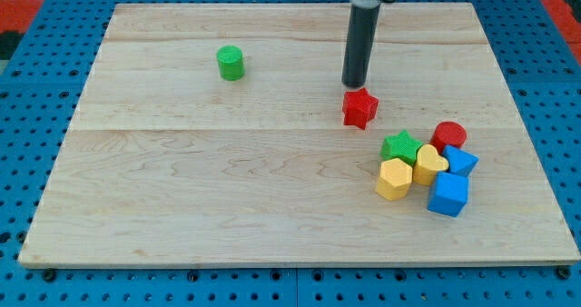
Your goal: Move the red star green circle towards the group of blocks
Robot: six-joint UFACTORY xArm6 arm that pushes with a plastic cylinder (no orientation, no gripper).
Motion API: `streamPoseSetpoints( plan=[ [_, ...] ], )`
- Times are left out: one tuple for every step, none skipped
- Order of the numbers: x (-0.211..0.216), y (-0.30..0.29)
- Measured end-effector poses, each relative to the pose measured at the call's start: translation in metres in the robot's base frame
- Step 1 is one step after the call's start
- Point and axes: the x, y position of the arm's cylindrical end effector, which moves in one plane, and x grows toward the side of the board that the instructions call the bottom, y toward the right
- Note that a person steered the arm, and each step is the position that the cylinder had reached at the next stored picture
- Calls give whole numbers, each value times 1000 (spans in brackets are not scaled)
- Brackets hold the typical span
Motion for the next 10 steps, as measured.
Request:
streamPoseSetpoints(
  plan=[
    [32,32],
    [-26,15],
    [-91,-62],
    [-93,-183],
    [-62,-195],
    [-70,-278],
    [-65,-306],
    [-7,-210],
    [35,-81],
    [48,-125]
  ],
)
